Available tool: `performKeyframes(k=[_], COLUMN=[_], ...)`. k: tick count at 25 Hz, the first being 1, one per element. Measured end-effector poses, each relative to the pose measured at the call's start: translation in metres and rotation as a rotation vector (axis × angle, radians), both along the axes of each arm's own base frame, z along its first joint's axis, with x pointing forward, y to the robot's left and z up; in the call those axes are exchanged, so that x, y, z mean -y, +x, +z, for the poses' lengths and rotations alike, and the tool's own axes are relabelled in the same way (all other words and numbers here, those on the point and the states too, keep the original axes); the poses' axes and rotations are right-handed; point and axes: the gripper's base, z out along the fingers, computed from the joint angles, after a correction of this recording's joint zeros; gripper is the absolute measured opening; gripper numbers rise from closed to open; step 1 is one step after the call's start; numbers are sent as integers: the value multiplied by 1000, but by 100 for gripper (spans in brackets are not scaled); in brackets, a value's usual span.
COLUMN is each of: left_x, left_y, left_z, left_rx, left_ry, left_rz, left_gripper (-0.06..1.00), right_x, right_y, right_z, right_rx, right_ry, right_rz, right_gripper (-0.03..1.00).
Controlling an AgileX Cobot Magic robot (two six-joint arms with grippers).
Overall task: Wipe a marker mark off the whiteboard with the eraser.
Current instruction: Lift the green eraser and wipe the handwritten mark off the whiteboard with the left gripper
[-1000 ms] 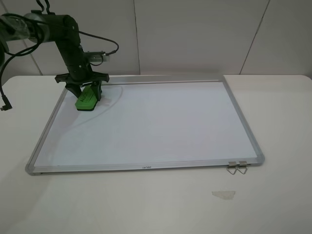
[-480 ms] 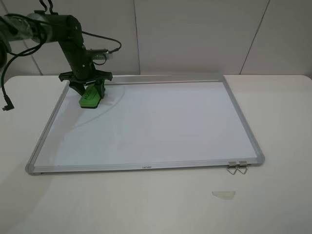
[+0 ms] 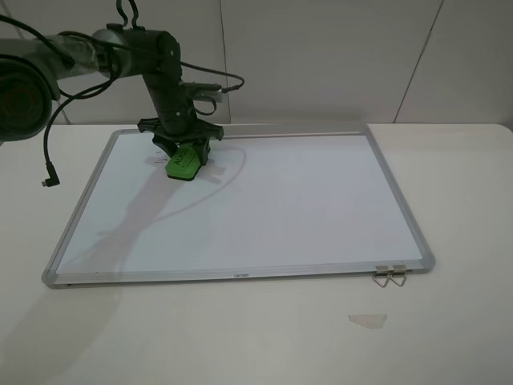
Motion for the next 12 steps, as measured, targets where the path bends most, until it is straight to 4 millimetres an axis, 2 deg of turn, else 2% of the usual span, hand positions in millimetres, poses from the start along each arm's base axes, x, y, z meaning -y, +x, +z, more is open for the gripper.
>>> performKeyframes(k=[5, 12], left_x=[-3, -19], left_y=[1, 6], left_z=[0, 3], left_rx=[-13, -39], left_ry=[-1, -8], left_rz=[15, 61], left_gripper=[59, 59], right_x=[0, 0], right_y=[0, 0], right_z=[0, 0], right_rx=[0, 0], right_ry=[0, 0], right_rz=[0, 0], right_gripper=[82, 82])
